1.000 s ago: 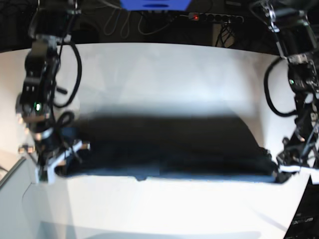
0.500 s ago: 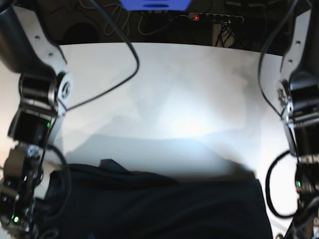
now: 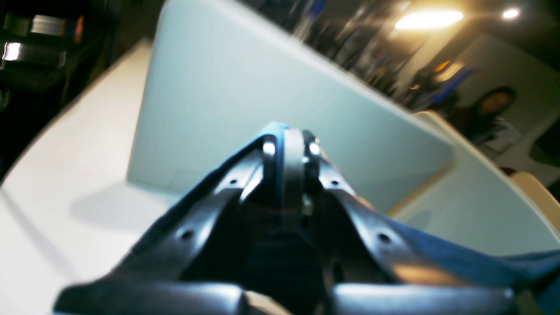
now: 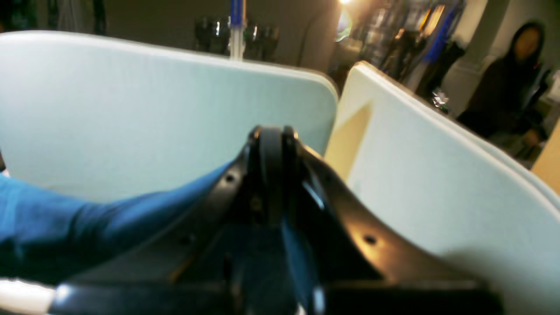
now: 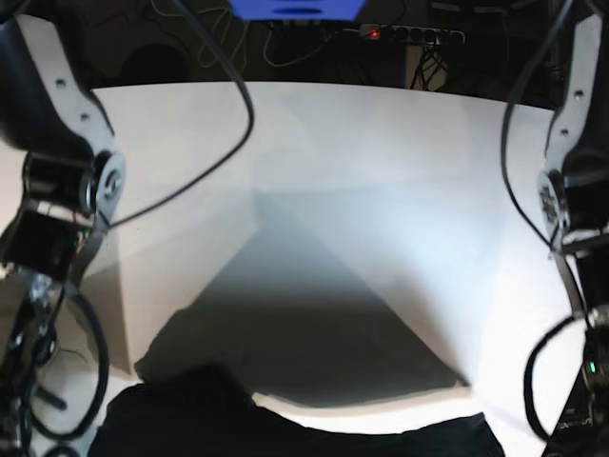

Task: Layout the t-shirt on the table in an organized manner, then fold the t-shirt properly
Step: 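Lift the shirt with both grippers, shake it, and lay it flat, then pull the held edge with both grippers to straighten the shirt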

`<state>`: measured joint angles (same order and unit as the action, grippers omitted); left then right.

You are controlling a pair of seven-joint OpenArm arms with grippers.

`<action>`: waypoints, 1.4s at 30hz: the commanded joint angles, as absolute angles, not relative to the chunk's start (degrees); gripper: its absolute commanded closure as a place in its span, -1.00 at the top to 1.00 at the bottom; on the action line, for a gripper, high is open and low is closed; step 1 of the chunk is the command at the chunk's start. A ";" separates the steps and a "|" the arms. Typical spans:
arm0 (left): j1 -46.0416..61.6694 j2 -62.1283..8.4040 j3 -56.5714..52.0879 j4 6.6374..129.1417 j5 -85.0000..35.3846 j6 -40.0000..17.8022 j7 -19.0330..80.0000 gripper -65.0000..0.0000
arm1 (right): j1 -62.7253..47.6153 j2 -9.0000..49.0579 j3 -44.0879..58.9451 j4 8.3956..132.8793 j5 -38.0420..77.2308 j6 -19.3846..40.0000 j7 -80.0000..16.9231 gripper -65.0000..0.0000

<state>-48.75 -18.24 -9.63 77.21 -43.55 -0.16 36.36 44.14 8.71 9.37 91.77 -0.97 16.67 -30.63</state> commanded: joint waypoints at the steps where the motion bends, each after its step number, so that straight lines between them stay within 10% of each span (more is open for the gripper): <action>1: -48.13 -18.59 -9.71 79.34 -44.00 -0.22 36.00 -1.00 | 43.82 8.92 9.45 94.64 -0.31 16.48 -29.32 -1.00; 9: -26.59 -19.38 -16.48 93.49 -44.00 -0.22 36.00 -1.00 | 17.71 7.34 10.07 115.65 -0.13 16.48 -29.14 -1.00; 19: 4.00 -14.55 -27.91 100.88 -44.09 -0.31 35.91 -1.00 | -16.22 2.07 12.79 113.63 -0.04 16.48 -11.21 -1.00; 42: 17.27 -12.88 -31.69 90.07 -43.91 -0.31 35.91 -1.00 | -35.82 0.66 12.35 107.56 -0.04 16.48 -8.92 -1.00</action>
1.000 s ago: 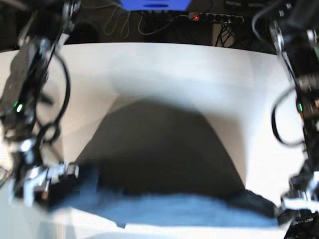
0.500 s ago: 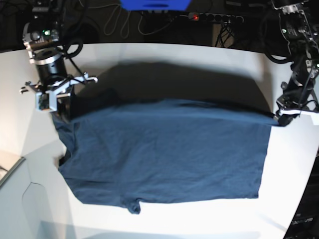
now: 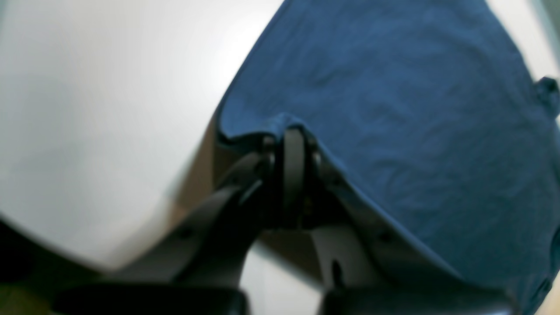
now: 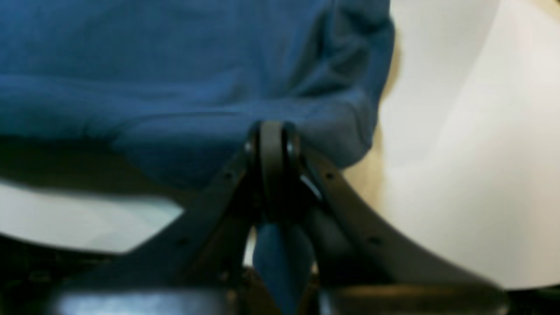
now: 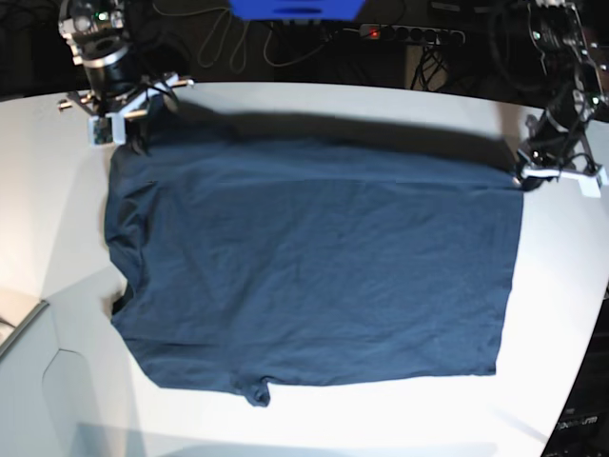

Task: Layout the t-shirt on the table in an organized manner, then fold the t-shirt properly
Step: 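Pull the held edge with both grippers to straighten the shirt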

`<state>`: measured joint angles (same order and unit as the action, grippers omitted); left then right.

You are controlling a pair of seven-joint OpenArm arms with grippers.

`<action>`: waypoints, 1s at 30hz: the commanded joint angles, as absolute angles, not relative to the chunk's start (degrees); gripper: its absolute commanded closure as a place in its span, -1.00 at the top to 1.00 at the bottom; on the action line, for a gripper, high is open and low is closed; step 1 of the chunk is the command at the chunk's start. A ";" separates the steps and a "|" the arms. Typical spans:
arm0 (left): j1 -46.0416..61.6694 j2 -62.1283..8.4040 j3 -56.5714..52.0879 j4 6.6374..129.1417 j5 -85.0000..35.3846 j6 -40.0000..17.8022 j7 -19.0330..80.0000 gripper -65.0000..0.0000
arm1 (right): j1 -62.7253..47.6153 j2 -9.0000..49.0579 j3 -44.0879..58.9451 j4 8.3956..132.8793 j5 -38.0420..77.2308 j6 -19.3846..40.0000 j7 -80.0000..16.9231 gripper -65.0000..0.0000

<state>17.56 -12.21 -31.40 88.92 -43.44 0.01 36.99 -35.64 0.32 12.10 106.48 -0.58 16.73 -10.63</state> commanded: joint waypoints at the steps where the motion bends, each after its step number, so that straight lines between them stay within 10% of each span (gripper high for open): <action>1: 17.98 -12.88 -31.69 90.15 -43.91 -0.31 35.91 -1.00 | -36.18 0.66 12.35 107.56 -0.04 16.48 -8.92 -1.00; 30: 22.64 -12.70 -40.66 90.24 -43.56 -0.40 35.74 -1.00 | -41.36 0.75 12.18 107.47 -0.13 16.48 2.42 -1.00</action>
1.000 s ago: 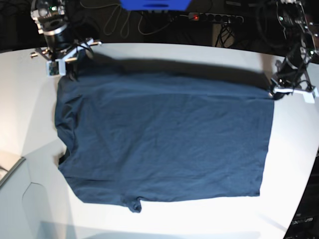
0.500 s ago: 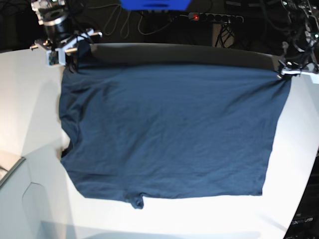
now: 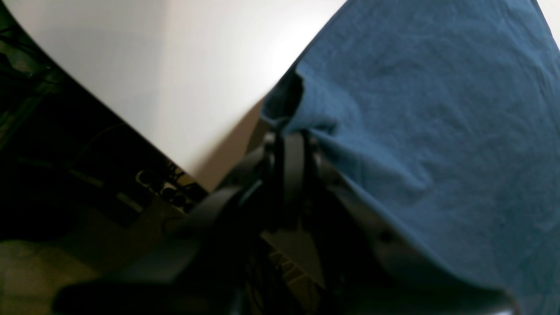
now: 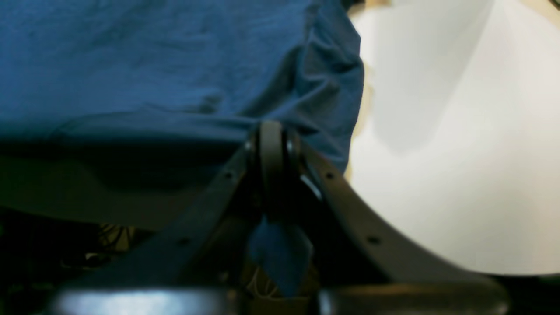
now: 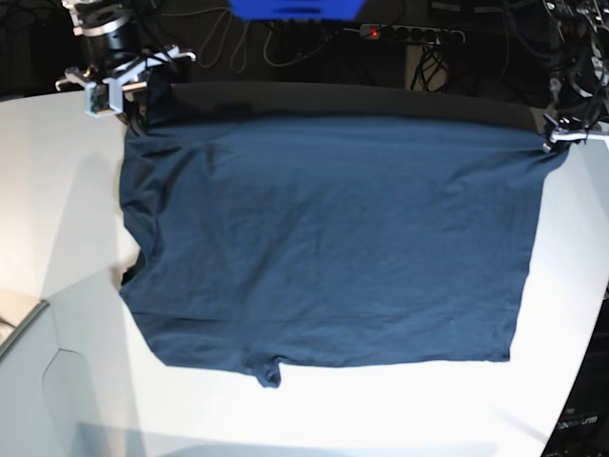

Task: Layout the t-shirt on the table in an organized manner, then fold the t-shirt properly
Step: 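Pull the held edge with both grippers to straighten the shirt, then release and regrasp the shirt edge with both grippers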

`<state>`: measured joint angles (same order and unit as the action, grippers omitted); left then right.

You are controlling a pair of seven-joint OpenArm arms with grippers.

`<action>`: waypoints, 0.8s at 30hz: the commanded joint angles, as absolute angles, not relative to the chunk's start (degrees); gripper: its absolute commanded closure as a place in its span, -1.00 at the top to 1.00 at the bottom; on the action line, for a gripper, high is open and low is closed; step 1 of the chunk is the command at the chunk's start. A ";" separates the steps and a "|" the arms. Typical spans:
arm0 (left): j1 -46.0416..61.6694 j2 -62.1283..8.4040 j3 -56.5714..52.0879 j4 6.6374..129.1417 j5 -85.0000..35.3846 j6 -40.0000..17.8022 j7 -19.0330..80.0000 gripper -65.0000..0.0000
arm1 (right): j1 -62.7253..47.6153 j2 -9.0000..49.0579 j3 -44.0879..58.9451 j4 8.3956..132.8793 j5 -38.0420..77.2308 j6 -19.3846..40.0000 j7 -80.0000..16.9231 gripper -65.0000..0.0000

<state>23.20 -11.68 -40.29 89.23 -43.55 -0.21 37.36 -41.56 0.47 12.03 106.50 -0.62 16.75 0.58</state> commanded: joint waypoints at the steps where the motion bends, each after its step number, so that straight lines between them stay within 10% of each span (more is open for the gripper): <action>1: 21.76 -12.70 -40.66 90.24 -43.56 -0.40 35.91 -1.00 | -40.40 0.75 12.18 107.47 -0.22 16.48 1.98 -1.00; 24: 0.04 -12.97 -36.00 78.81 -43.47 -0.40 36.00 -1.00 | -12.44 3.74 10.15 86.37 -0.40 16.48 1.89 -1.00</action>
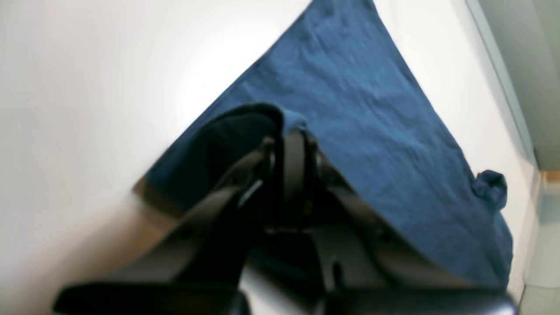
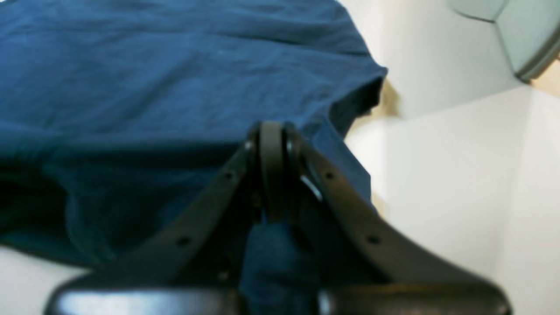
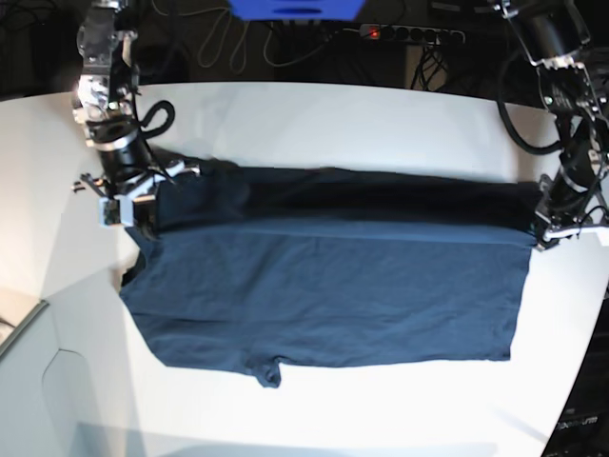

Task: Layout the t-shirt on the table in an organized manner, then fold the t-shirt properly
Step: 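Release and regrasp the shirt edge with both grippers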

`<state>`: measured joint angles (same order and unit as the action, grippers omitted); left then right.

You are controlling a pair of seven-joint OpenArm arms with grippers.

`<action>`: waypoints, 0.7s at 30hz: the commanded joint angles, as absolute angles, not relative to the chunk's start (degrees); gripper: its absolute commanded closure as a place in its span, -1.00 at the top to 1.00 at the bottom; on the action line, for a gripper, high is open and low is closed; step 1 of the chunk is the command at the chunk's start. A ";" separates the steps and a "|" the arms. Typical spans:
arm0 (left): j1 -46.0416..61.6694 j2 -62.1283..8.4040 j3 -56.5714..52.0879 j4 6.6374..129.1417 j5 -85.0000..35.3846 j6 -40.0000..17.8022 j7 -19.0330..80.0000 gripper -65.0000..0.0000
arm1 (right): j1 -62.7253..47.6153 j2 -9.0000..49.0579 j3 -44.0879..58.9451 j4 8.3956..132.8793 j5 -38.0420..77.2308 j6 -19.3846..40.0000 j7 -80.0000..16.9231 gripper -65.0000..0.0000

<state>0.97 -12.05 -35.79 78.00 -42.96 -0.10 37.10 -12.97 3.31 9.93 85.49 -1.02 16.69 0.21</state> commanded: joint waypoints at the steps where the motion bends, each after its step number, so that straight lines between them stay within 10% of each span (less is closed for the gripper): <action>1: -0.57 -12.97 -36.00 78.02 -43.47 -0.40 36.00 -1.00 | -11.91 3.74 10.15 85.67 -0.40 16.48 1.89 -1.00; 21: -8.48 -16.04 -31.08 64.92 -43.47 -0.40 35.91 -0.85 | -2.07 4.88 9.19 74.33 -0.48 16.48 1.80 -0.78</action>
